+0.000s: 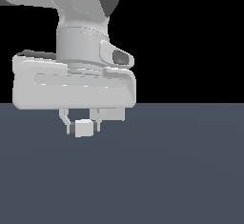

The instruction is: Plug the charger into the wall socket.

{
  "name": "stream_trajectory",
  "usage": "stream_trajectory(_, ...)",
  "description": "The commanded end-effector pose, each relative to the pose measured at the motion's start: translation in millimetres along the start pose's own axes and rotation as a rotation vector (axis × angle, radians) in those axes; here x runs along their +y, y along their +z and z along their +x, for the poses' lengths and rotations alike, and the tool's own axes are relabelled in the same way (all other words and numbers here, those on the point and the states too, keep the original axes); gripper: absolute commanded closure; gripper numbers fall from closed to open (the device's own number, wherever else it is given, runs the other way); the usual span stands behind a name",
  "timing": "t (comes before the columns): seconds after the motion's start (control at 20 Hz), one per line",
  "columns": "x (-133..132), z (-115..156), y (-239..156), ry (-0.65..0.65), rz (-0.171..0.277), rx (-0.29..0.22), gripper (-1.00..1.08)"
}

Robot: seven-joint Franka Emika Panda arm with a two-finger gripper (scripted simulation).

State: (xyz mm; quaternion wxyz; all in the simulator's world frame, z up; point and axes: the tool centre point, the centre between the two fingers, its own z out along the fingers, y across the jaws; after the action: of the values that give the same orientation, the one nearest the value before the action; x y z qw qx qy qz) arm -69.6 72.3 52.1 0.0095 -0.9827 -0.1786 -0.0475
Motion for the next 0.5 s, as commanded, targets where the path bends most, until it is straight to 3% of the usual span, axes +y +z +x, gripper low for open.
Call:
stream_trajectory(0.0, 1.9, 5.4, -5.8, 0.071, -0.006, 0.001, 1.08)
stream_trajectory(0.45, 11.9, 22.3, -25.5, 0.315, -0.03, 0.0, 1.08)
